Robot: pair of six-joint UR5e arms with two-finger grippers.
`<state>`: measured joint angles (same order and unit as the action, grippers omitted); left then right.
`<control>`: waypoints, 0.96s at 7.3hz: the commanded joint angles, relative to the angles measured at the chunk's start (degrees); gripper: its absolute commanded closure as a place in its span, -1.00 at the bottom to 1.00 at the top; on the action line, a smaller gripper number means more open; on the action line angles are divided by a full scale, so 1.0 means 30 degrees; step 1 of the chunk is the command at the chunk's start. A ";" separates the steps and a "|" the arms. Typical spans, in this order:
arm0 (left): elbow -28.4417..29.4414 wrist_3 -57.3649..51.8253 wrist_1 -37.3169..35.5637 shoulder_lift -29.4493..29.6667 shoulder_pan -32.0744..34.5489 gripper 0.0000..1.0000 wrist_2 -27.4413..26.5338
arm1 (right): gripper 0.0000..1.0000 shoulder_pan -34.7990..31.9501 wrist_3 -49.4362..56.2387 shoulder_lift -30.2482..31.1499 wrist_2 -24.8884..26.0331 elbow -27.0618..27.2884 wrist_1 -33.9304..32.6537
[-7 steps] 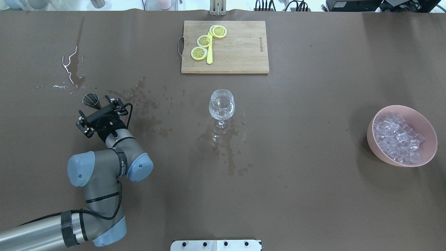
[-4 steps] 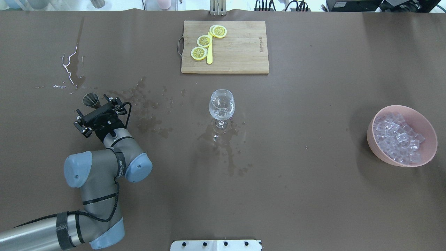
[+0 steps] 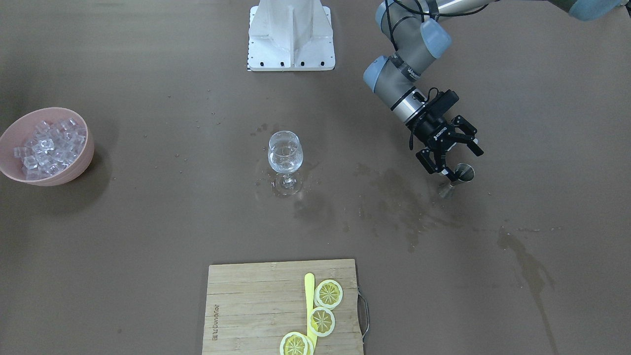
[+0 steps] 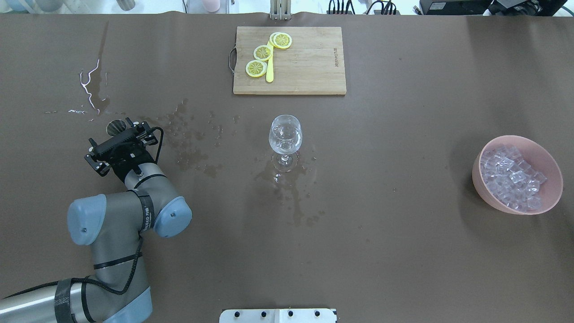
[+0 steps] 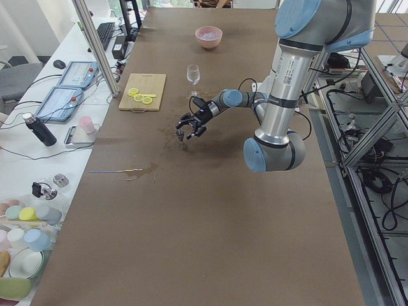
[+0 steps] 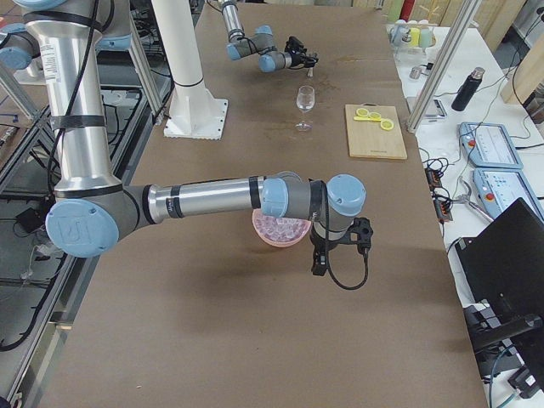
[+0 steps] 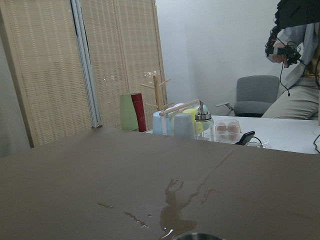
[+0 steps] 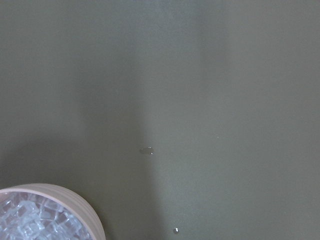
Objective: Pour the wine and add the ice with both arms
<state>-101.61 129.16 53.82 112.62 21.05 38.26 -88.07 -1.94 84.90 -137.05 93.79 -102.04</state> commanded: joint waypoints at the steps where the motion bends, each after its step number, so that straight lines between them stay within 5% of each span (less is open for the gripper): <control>1: -0.1980 -0.0566 -0.1583 0.0078 0.0013 -0.96 0.0080 | -1.00 0.0001 0.0001 -0.0029 -0.0020 -0.0005 0.0000; 5: -0.5788 -0.7170 -0.1328 0.0165 0.0828 -0.96 0.0806 | -1.00 0.0001 -0.0028 -0.0322 -0.0397 0.0200 0.0000; 7: -0.7316 -1.4098 0.1290 0.0606 0.2728 -0.96 0.4746 | -1.00 0.0001 0.0001 -0.0264 -0.0664 0.0230 0.0029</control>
<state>-121.01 99.59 52.62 113.88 25.88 45.65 -88.07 -1.99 84.04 -138.58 94.42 -101.98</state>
